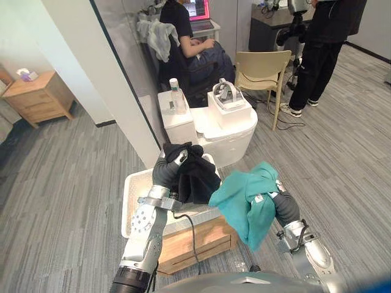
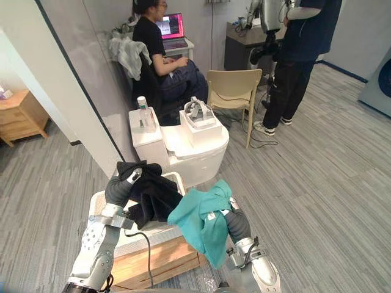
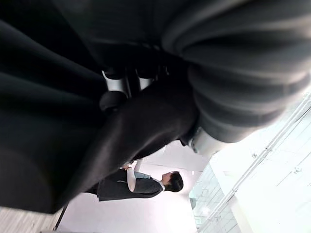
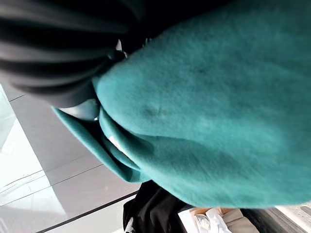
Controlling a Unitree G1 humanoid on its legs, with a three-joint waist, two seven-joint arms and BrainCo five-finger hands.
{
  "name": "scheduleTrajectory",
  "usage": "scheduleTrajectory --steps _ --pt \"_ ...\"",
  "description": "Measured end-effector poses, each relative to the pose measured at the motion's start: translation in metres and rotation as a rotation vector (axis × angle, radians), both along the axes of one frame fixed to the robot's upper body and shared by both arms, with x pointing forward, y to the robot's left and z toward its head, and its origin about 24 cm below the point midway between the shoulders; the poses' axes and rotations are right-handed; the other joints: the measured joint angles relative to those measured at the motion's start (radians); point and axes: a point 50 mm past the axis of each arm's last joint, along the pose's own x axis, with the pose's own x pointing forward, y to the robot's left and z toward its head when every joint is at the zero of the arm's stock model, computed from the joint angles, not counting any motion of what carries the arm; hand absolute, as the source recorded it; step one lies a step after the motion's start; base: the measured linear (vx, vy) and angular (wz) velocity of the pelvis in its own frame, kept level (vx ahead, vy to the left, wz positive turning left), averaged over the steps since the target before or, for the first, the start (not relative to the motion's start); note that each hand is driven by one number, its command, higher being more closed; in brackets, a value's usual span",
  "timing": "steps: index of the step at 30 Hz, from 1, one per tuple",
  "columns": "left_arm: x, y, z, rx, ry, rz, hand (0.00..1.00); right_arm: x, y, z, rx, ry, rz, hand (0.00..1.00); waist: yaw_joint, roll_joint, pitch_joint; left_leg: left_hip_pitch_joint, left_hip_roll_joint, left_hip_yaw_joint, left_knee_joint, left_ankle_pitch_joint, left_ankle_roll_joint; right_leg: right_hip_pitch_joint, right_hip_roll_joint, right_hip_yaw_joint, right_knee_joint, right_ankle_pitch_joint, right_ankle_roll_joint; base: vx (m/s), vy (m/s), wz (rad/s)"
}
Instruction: Tidy the bed and pick cloth on bed and put in laundry
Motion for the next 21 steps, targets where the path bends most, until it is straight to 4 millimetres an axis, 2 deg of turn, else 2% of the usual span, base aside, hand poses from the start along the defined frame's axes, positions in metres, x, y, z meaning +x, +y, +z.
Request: scheduleTrajectory --steps 7,9,10,14,19,21 --pt "-0.010 -0.001 -0.021 0.007 0.152 -0.008 1.00 -0.003 -0.002 -0.002 0.006 0.013 -0.023 1.00 0.002 -0.005 0.004 -0.004 0.001 -0.013 -0.004 0.004 -0.005 0.000 0.002 -0.009 0.001 -0.007 0.001 0.00 -0.021 0.05" --pt "-0.012 0.002 -0.035 0.052 0.231 0.036 1.00 -0.005 -0.003 -0.003 0.014 0.020 -0.029 1.00 0.003 -0.009 0.007 -0.005 0.002 -0.017 -0.004 0.005 -0.006 0.000 0.002 -0.016 0.001 -0.010 0.000 0.03 -0.021 0.06" --pt "-0.012 0.004 -0.041 0.076 0.262 0.061 0.00 -0.005 -0.003 -0.003 0.014 0.022 -0.030 1.00 0.003 -0.012 0.008 -0.006 0.002 -0.018 -0.004 0.005 -0.006 -0.001 0.002 -0.018 0.002 -0.012 0.000 0.01 -0.018 0.04" --pt "-0.016 0.025 -0.068 0.195 0.394 0.210 0.00 -0.006 -0.004 -0.003 0.029 0.024 -0.032 1.00 0.002 -0.021 0.017 -0.010 0.003 -0.020 -0.004 0.005 -0.006 -0.004 0.002 -0.023 0.005 -0.016 -0.003 0.00 -0.009 0.02" --pt "-0.016 0.064 -0.090 0.324 0.518 0.377 0.00 -0.006 -0.005 -0.003 0.019 0.023 -0.022 1.00 0.001 -0.023 0.022 -0.018 0.004 -0.021 0.000 0.005 -0.006 -0.012 0.002 -0.025 0.010 -0.019 -0.007 0.00 -0.006 0.00" --pt "-0.018 0.069 -0.095 0.337 0.544 0.399 0.00 -0.006 -0.006 -0.003 0.017 0.024 -0.021 1.00 0.001 -0.023 0.022 -0.017 0.005 -0.022 0.001 0.005 -0.006 -0.012 0.002 -0.026 0.013 -0.020 -0.007 0.00 0.000 0.00"
